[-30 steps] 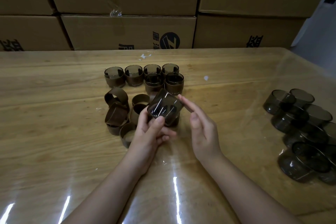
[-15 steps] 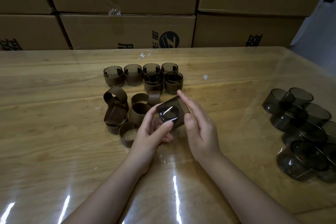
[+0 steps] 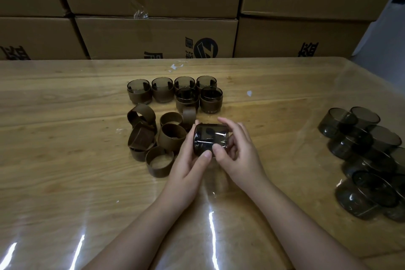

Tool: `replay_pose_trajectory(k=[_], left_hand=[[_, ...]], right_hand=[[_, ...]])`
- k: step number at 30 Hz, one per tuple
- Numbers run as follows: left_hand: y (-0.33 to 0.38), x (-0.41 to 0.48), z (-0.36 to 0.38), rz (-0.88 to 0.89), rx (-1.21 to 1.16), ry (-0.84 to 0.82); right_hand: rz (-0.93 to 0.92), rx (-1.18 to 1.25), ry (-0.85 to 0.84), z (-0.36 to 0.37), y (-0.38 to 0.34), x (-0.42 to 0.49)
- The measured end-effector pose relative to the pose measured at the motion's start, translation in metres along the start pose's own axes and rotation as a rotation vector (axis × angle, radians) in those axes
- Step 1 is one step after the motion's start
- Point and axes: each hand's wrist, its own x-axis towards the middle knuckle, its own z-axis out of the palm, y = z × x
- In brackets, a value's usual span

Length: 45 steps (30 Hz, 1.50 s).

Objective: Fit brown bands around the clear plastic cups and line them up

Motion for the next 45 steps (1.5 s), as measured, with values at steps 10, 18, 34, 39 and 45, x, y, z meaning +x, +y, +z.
replay_pose_trajectory(k=[10,18,34,39,45], left_hand=[[-0.003,0.0,0.002,0.065,0.0,-0.002],[-0.001,0.0,-0.001,0.066,0.021,0.019],[0.0,-0.001,0.0,0.037,-0.068,-0.023],[-0.003,0.0,0.001,0.055,-0.038,-0.011],[-0.001,0.0,-0.002,0.033,-0.035,0.046]], right_hand=[[0.101,0.14,0.202,0.004,-0.002,0.005],[-0.104,0.085,0.058,0.004,-0.012,-0.004],[-0.032,-0.061,0.215,0.001,0.003,0.002],[-0.111,0.016,0.186,0.003,-0.001,-0.001],[-0.154,0.005,0.047,0.006,-0.005,-0.007]])
